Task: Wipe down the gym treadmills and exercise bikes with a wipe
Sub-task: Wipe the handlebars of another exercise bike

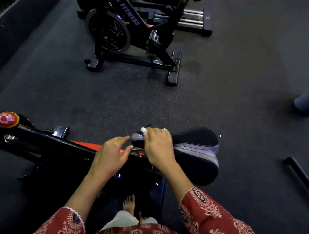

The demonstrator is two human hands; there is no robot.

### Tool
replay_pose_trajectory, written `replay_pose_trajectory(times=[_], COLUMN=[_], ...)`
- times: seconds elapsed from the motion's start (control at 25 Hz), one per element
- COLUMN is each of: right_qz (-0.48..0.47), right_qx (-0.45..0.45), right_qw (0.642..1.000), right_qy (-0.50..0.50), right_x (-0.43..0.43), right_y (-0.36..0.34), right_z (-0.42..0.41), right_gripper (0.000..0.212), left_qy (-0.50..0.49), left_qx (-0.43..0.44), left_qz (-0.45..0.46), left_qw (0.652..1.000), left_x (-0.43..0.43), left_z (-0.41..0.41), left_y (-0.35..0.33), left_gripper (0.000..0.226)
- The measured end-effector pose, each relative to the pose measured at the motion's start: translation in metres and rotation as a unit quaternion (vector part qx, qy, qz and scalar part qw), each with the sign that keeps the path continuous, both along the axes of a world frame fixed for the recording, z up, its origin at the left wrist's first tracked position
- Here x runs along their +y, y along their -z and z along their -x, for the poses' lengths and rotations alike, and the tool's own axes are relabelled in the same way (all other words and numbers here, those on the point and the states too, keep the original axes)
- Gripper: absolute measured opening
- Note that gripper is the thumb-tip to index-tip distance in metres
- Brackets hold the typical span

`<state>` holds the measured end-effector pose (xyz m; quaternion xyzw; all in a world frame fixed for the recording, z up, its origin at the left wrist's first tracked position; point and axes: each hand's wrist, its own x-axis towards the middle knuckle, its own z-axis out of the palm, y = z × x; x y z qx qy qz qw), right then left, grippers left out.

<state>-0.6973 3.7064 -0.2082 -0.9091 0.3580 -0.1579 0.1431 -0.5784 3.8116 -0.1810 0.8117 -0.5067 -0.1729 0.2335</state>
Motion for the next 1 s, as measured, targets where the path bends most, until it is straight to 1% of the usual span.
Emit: replay_pose_trajectory(times=[0.08,0.16,0.2,0.24,0.28,0.32,0.36,0.4,0.44,0.48,0.56,0.64,0.68,0.72,0.8,0.84,0.88,0.92,0.96,1.0], right_qz=[-0.035,-0.069,-0.093,-0.111,-0.109,-0.089,-0.055,-0.040,-0.033,-0.022,0.019,0.053,0.050,0.034,-0.008,-0.047,-0.077,-0.094,-0.100,-0.092], right_qx=[-0.021,-0.043,-0.053,-0.061,-0.065,-0.054,-0.028,0.004,0.017,0.003,-0.071,-0.102,-0.105,-0.089,-0.033,0.009,0.044,0.065,0.066,0.044], right_qw=[0.996,0.989,0.989,0.990,0.992,0.994,0.997,0.998,0.998,1.000,0.996,0.991,0.992,0.995,0.986,0.981,0.980,0.983,0.988,0.994], right_qy=[-0.085,-0.121,-0.105,-0.068,-0.020,0.027,0.052,0.055,0.045,0.021,-0.049,-0.072,-0.041,0.018,0.161,0.188,0.178,0.143,0.096,0.046], right_x=[0.004,0.009,0.010,0.009,0.009,0.007,0.004,0.004,0.007,0.013,0.023,0.023,0.019,0.013,-0.008,-0.018,-0.024,-0.023,-0.017,-0.007], right_y=[-0.006,-0.004,-0.003,-0.002,-0.001,0.000,0.003,0.002,0.001,0.003,0.009,0.008,0.009,0.009,0.004,-0.001,-0.006,-0.012,-0.016,-0.016], right_z=[-0.007,0.010,0.023,0.035,0.040,0.034,0.020,0.002,-0.013,-0.022,-0.014,0.012,0.026,0.037,0.044,0.037,0.026,0.013,0.000,-0.008], right_gripper=[0.040,0.044,0.046,0.046,0.044,0.039,0.035,0.037,0.040,0.040,0.031,0.036,0.037,0.035,0.035,0.043,0.049,0.048,0.040,0.031], left_qy=[0.020,0.028,0.020,0.011,0.008,0.011,0.017,0.024,0.028,0.027,0.021,0.025,0.029,0.032,0.040,0.048,0.057,0.066,0.076,0.085], left_qx=[0.011,0.026,0.034,0.038,0.040,0.043,0.045,0.045,0.045,0.047,0.054,0.051,0.051,0.055,0.063,0.065,0.066,0.065,0.063,0.063], left_qz=[0.028,0.047,0.053,0.058,0.064,0.068,0.072,0.072,0.069,0.068,0.074,0.083,0.087,0.088,0.089,0.090,0.092,0.095,0.098,0.098], left_qw=[0.999,0.998,0.998,0.998,0.997,0.997,0.996,0.996,0.996,0.996,0.996,0.995,0.995,0.994,0.993,0.993,0.992,0.991,0.990,0.990], left_x=[-0.001,-0.005,-0.006,-0.007,-0.007,-0.006,-0.006,-0.005,-0.004,-0.002,0.001,0.003,0.004,0.004,0.004,0.003,0.002,0.001,0.000,-0.001], left_z=[0.000,-0.004,-0.006,-0.007,-0.008,-0.010,-0.013,-0.016,-0.018,-0.020,-0.022,-0.023,-0.023,-0.023,-0.023,-0.023,-0.022,-0.022,-0.022,-0.023], left_y=[0.004,0.006,0.006,0.006,0.007,0.008,0.010,0.012,0.014,0.015,0.016,0.018,0.019,0.019,0.016,0.016,0.016,0.017,0.018,0.019], left_gripper=[0.031,0.032,0.034,0.035,0.035,0.033,0.031,0.030,0.030,0.029,0.027,0.029,0.031,0.033,0.035,0.036,0.035,0.035,0.035,0.035])
